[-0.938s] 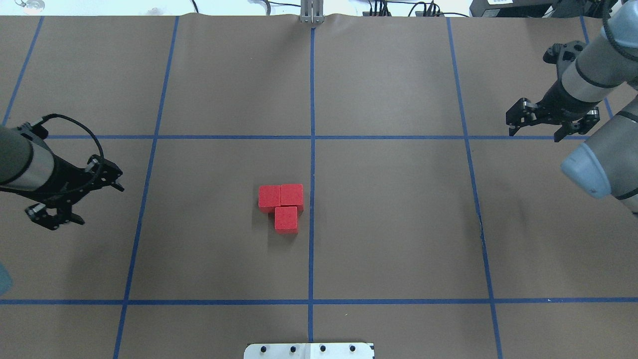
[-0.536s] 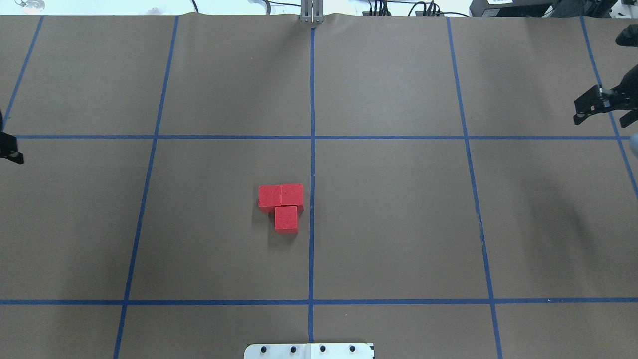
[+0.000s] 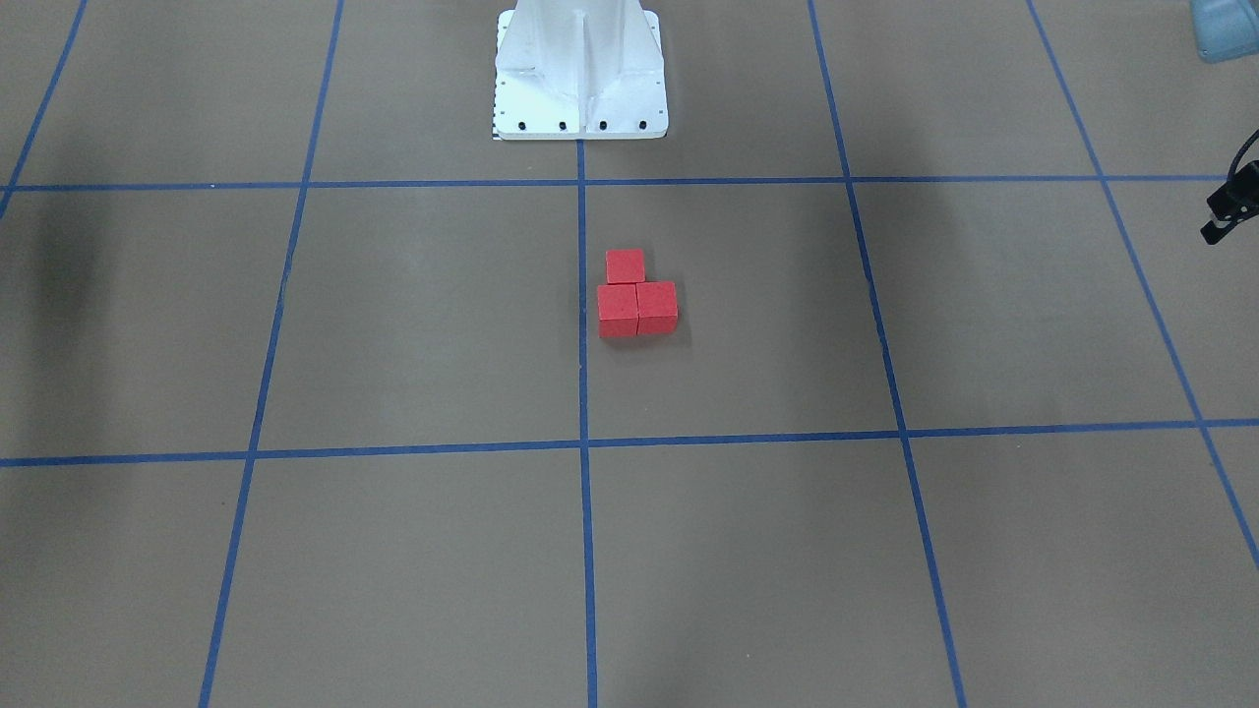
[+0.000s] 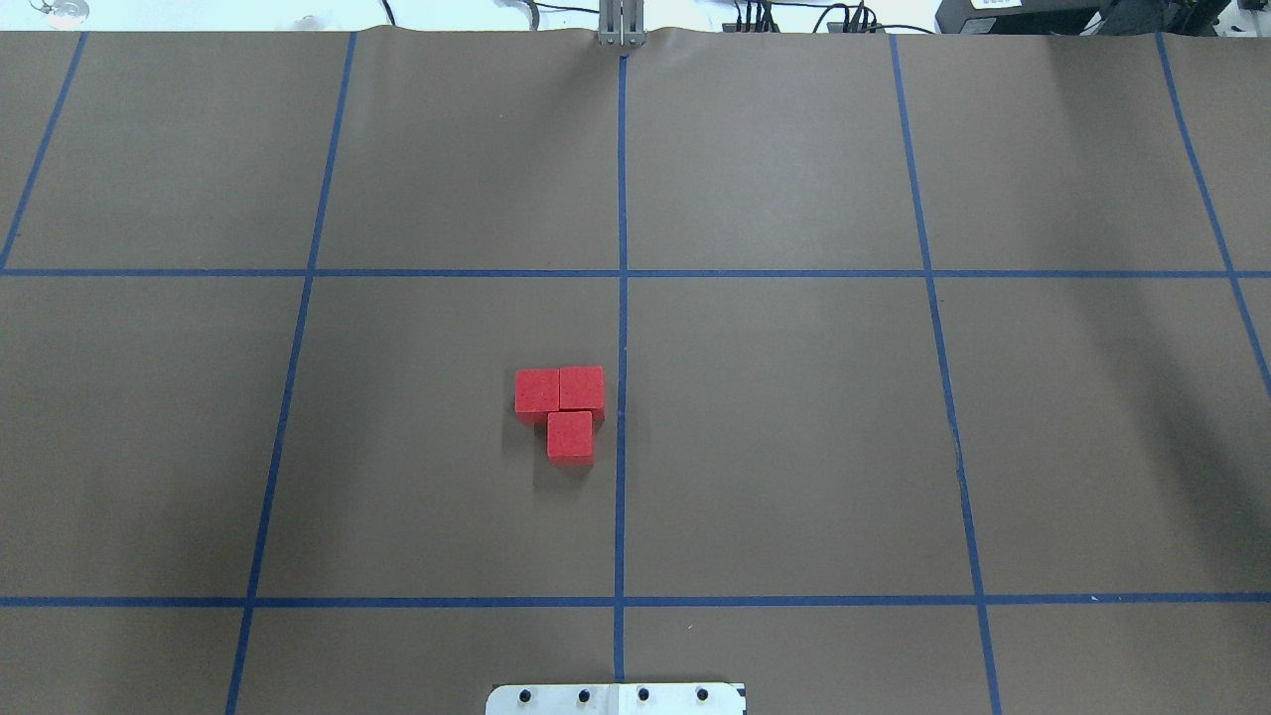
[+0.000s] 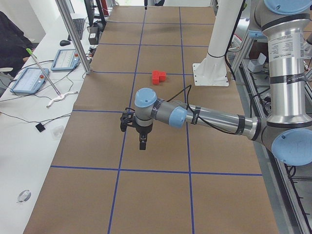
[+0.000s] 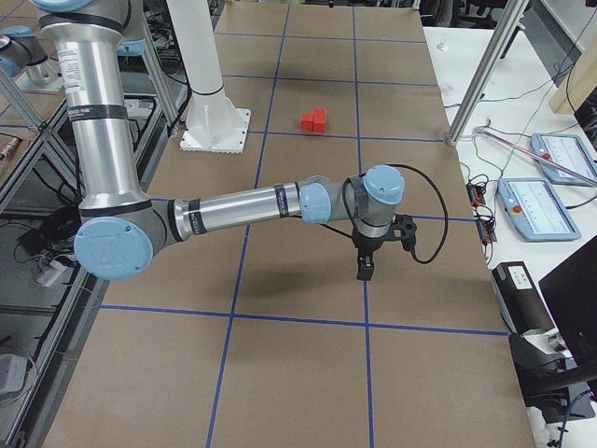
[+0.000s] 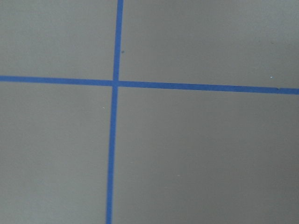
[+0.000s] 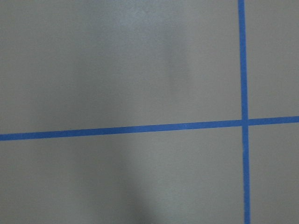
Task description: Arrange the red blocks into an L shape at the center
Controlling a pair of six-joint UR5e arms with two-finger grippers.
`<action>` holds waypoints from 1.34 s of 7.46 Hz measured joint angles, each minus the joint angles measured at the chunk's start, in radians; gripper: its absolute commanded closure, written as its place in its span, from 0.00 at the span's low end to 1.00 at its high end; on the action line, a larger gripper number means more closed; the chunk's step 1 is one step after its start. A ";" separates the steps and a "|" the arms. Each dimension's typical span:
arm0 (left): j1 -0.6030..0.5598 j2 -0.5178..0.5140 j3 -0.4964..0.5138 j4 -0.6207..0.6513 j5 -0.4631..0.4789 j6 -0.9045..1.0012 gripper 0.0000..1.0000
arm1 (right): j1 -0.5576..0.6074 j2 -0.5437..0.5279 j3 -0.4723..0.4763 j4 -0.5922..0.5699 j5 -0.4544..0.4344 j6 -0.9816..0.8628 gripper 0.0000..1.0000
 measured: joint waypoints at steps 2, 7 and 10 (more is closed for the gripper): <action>-0.046 0.000 0.014 0.000 -0.044 0.040 0.00 | 0.014 -0.001 -0.008 -0.003 0.001 -0.052 0.00; -0.109 -0.006 0.065 -0.002 -0.084 0.281 0.00 | 0.016 0.002 -0.013 0.004 -0.007 -0.071 0.00; -0.110 -0.002 0.051 -0.004 -0.087 0.291 0.00 | 0.016 -0.007 -0.014 0.006 -0.008 -0.069 0.00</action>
